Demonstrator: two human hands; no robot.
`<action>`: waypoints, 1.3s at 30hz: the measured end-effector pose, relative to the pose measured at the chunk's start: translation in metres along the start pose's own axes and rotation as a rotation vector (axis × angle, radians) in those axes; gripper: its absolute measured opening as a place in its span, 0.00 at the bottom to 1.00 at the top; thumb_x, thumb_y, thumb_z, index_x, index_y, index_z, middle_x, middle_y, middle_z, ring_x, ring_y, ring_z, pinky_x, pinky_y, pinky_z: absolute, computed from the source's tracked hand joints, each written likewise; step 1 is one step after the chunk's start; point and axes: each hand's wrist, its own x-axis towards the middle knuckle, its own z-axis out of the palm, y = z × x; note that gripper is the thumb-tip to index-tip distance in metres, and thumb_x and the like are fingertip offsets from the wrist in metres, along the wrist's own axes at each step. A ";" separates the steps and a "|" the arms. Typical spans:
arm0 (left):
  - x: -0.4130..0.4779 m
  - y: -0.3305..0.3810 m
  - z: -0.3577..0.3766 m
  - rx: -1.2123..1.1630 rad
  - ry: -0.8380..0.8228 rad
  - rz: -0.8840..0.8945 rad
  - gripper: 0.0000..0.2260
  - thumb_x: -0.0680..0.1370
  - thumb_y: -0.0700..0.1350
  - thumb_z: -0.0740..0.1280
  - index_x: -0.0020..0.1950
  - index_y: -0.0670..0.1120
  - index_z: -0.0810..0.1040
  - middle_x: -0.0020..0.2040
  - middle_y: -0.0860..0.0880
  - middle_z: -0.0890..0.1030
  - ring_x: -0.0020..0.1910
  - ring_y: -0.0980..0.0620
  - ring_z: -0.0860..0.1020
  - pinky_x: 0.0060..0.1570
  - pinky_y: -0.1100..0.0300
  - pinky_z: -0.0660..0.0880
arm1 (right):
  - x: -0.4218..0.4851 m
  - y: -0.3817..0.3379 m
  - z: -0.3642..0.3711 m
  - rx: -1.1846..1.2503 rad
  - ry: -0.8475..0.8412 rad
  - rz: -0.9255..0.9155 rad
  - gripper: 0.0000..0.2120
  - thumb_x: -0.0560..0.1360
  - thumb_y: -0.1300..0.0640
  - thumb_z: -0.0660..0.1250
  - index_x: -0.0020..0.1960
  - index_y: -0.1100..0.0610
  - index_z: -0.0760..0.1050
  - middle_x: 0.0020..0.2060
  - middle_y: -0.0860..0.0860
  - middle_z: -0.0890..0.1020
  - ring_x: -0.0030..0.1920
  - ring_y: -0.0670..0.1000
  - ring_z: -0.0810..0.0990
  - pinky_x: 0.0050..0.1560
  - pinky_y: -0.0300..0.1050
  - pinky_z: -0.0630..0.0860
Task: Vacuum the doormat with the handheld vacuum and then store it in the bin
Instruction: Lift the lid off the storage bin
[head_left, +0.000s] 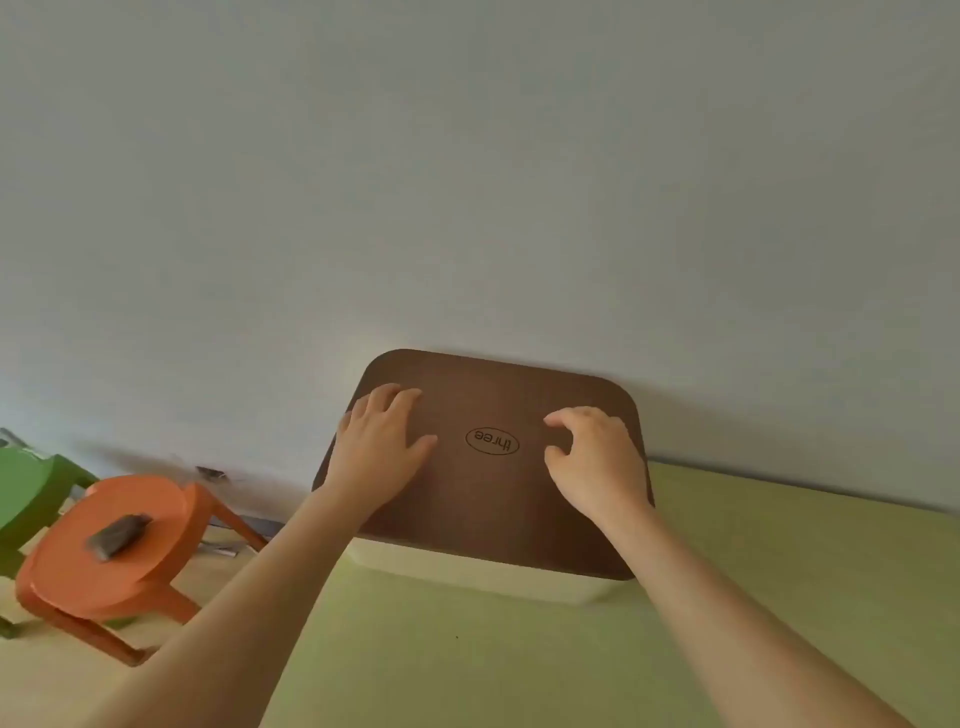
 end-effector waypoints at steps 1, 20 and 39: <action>0.003 -0.006 0.003 0.003 0.006 -0.037 0.26 0.76 0.56 0.63 0.72 0.51 0.64 0.73 0.48 0.63 0.72 0.45 0.62 0.70 0.48 0.61 | 0.001 0.003 0.000 -0.027 -0.009 0.033 0.17 0.75 0.56 0.63 0.64 0.47 0.72 0.65 0.47 0.73 0.65 0.52 0.69 0.57 0.48 0.72; 0.015 -0.031 0.025 -0.041 -0.002 -0.313 0.39 0.66 0.71 0.63 0.72 0.55 0.59 0.76 0.46 0.57 0.70 0.41 0.64 0.67 0.45 0.63 | 0.020 0.042 0.032 0.084 0.009 0.506 0.36 0.70 0.39 0.67 0.73 0.48 0.59 0.69 0.59 0.65 0.67 0.63 0.67 0.63 0.58 0.70; 0.013 -0.031 0.019 -0.144 0.039 -0.369 0.37 0.65 0.71 0.65 0.70 0.55 0.65 0.74 0.46 0.61 0.70 0.41 0.65 0.68 0.44 0.62 | 0.020 0.034 0.012 0.043 0.161 0.420 0.28 0.71 0.44 0.67 0.69 0.46 0.66 0.64 0.57 0.71 0.64 0.60 0.68 0.62 0.53 0.68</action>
